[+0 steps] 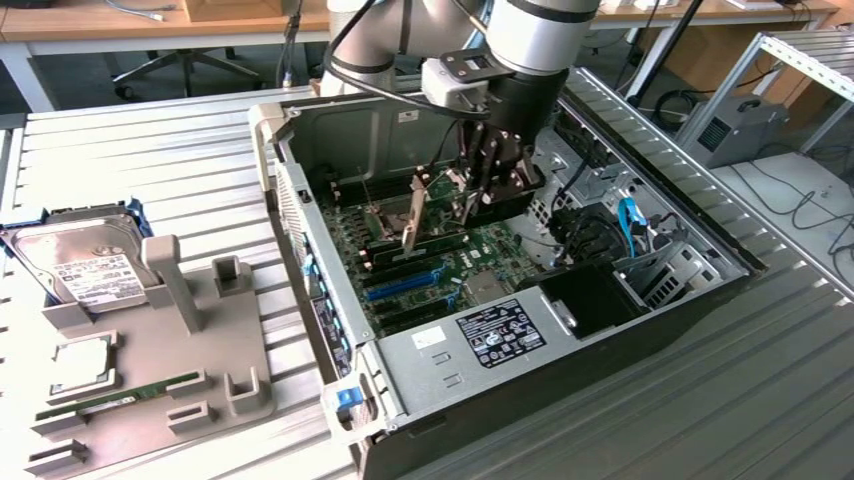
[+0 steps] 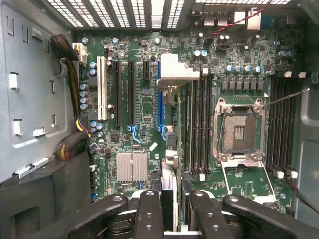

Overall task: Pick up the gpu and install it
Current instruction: 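Insert the gpu into the slot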

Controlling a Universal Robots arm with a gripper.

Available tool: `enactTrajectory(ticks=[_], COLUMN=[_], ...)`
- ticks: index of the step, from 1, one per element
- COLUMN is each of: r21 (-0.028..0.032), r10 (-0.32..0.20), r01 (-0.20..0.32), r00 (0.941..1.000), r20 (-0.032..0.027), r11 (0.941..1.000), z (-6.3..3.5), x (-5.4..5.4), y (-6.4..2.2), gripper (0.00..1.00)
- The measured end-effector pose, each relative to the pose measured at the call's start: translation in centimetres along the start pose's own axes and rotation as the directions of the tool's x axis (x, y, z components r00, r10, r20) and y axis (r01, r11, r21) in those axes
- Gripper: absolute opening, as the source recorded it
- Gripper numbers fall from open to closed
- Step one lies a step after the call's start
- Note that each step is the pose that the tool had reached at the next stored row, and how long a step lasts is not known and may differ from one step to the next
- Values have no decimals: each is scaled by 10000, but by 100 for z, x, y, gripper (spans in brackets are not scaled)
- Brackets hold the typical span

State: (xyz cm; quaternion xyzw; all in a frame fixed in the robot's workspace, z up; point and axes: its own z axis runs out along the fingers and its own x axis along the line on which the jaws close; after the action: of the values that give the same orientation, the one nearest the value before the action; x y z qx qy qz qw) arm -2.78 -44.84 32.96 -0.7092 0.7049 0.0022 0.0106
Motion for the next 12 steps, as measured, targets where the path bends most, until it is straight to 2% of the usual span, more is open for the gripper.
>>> enactTrajectory(ticks=[8,12], r21=[0,0], r10=[0,0], r01=[0,0], r00=[10000,10000], r20=[0,0], r11=[10000,10000], z=[9,53], x=[0,5], y=[0,1], gripper=[26,26])
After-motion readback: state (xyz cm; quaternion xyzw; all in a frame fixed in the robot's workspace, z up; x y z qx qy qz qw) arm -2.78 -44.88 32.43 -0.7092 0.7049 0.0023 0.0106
